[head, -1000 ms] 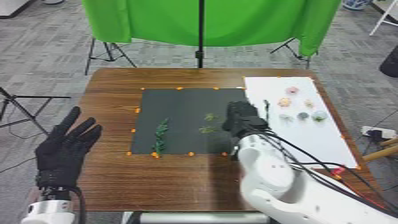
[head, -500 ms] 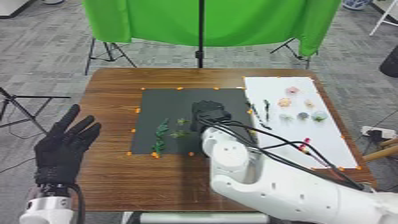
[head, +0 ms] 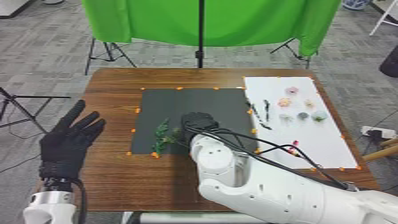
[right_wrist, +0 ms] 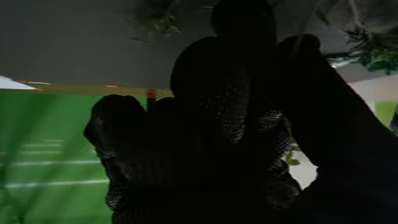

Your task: Arrange flowers

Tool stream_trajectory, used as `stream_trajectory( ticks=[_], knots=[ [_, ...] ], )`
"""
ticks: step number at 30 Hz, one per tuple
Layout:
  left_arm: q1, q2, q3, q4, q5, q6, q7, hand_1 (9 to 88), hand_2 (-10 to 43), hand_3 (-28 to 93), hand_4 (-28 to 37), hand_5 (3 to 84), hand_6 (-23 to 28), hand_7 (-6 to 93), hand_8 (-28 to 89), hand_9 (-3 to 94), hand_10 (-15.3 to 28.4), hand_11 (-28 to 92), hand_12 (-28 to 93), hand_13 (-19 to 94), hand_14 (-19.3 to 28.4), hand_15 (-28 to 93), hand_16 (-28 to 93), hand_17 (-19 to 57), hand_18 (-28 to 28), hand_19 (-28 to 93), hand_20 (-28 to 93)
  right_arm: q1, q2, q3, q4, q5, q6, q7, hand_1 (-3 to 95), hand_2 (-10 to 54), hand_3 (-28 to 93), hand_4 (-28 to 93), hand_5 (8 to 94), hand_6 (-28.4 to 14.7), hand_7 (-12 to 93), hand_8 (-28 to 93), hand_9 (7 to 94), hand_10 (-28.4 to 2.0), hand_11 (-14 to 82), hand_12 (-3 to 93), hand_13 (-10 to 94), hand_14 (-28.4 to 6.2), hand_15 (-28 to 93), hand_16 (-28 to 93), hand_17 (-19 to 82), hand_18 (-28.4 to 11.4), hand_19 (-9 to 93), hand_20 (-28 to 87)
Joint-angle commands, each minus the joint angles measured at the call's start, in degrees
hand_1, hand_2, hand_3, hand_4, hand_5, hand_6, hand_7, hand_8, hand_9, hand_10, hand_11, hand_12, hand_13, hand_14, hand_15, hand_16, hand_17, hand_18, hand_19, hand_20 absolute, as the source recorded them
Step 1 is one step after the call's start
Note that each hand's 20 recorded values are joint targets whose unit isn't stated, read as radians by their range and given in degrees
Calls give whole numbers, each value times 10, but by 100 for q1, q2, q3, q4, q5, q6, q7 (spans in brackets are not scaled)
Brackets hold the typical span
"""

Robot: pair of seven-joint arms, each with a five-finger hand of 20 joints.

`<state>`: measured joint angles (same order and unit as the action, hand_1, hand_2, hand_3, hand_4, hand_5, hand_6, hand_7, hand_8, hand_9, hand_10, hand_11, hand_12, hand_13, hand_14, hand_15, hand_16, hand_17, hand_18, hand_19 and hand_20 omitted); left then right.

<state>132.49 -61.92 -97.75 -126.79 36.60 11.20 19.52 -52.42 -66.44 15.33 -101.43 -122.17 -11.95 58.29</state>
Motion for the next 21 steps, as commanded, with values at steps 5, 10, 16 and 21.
stream_trajectory(
  ticks=[5,10,16,21],
  knots=[
    [-88,-115,73,81,112,-177,-220,198,68,811,-283,343,71,103,-98,342,207,221,94,229,284,507,-122,-100,284,543,-41,115,-170,-287,261,-295,478,350,408,22,726,-225,937,8,373,-156,937,-124,543,175,897,-112,750,218,475,-278,932,464],
    [-116,-6,118,101,52,-111,-149,200,68,812,-283,343,70,103,-98,342,207,221,94,229,284,508,-123,-100,284,545,-40,122,-207,-320,313,-322,620,381,411,25,720,-234,937,10,369,-160,937,-122,545,168,902,-107,740,220,479,-278,932,460],
    [-198,94,233,142,-20,-92,-84,202,67,813,-283,344,71,102,-98,342,207,222,93,228,284,507,-124,-102,284,544,-39,129,-269,-336,373,-409,774,407,413,41,708,-255,937,11,351,-165,937,-124,531,162,911,-97,724,222,486,-275,932,450],
    [-167,155,251,142,-72,-40,-4,202,67,813,-283,345,72,102,-98,343,208,222,93,228,284,509,-124,-103,284,544,-37,111,-242,-350,282,-412,722,332,351,29,711,-254,937,9,335,-165,937,-126,521,160,913,-96,714,228,487,-277,932,447]
  ],
)
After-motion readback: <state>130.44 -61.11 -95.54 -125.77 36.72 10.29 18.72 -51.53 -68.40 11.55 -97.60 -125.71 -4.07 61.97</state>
